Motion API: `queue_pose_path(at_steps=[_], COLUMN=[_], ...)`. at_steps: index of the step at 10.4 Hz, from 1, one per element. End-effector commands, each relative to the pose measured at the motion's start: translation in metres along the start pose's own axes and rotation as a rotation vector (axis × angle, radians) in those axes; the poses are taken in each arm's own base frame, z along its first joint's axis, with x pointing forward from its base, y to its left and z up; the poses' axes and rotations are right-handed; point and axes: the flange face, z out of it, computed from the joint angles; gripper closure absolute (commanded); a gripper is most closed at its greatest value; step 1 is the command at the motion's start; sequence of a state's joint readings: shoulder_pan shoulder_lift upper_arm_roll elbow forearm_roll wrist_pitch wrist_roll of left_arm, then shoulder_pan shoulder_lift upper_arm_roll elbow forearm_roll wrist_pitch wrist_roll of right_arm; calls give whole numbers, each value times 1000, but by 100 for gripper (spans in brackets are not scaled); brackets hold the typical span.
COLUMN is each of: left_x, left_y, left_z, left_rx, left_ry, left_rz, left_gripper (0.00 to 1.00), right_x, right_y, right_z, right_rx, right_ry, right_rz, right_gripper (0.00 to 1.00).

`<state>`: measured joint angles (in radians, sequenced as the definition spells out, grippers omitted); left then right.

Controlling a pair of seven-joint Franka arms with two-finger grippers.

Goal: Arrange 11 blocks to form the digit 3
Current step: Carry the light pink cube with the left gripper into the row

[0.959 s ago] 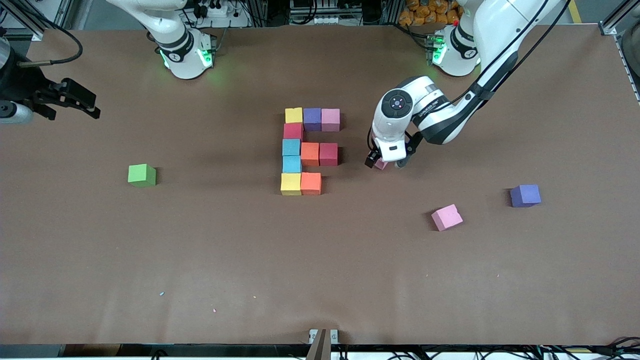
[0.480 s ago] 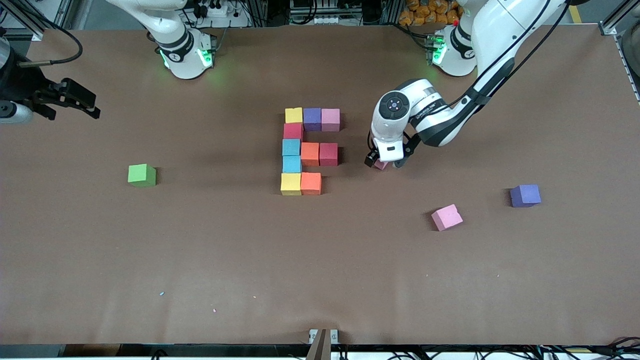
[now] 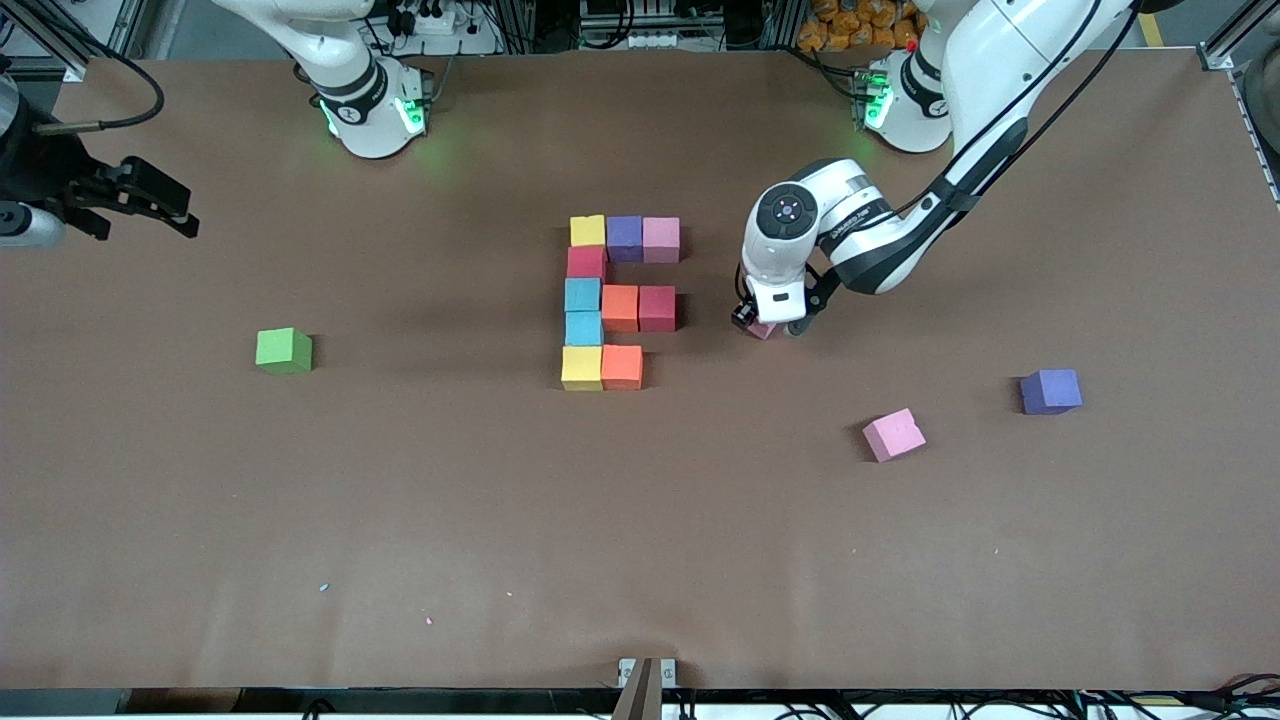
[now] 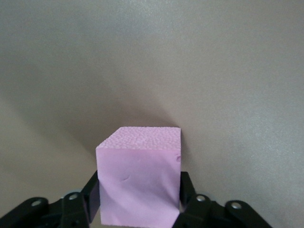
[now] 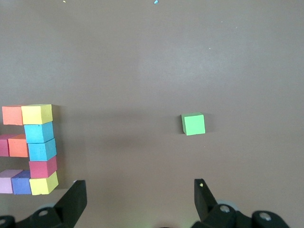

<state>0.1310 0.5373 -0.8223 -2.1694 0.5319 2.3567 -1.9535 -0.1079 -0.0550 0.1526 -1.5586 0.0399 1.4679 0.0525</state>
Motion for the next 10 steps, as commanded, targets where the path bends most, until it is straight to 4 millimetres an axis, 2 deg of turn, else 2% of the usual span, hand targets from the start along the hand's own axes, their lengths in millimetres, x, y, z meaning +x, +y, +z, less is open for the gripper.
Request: queue_pose_path(at_steps=[1, 3, 4, 6, 8, 10], left_x=[1, 5, 1, 10, 1, 11], left_y=[0, 10, 18, 40, 68, 90], left_z=[-1, -13, -21, -42, -63, -79], left_rx=[-14, -41, -57, -52, -35, -31], left_ry=[11, 14, 12, -7, -54, -108], left_rz=[25, 7, 3, -50, -86, -141], left_gripper=[51, 64, 65, 66, 66, 66], right_x=[-6, -6, -7, -7, -7, -7], right_y=[2, 2, 2, 2, 2, 3], right_z=[-5, -5, -4, -4, -4, -4], right_rx=[-7, -7, -7, -8, -9, -9], right_ry=[2, 1, -4, -4, -4, -4], right_rz=[0, 0, 0, -1, 0, 2], right_gripper=[0, 0, 0, 0, 0, 0])
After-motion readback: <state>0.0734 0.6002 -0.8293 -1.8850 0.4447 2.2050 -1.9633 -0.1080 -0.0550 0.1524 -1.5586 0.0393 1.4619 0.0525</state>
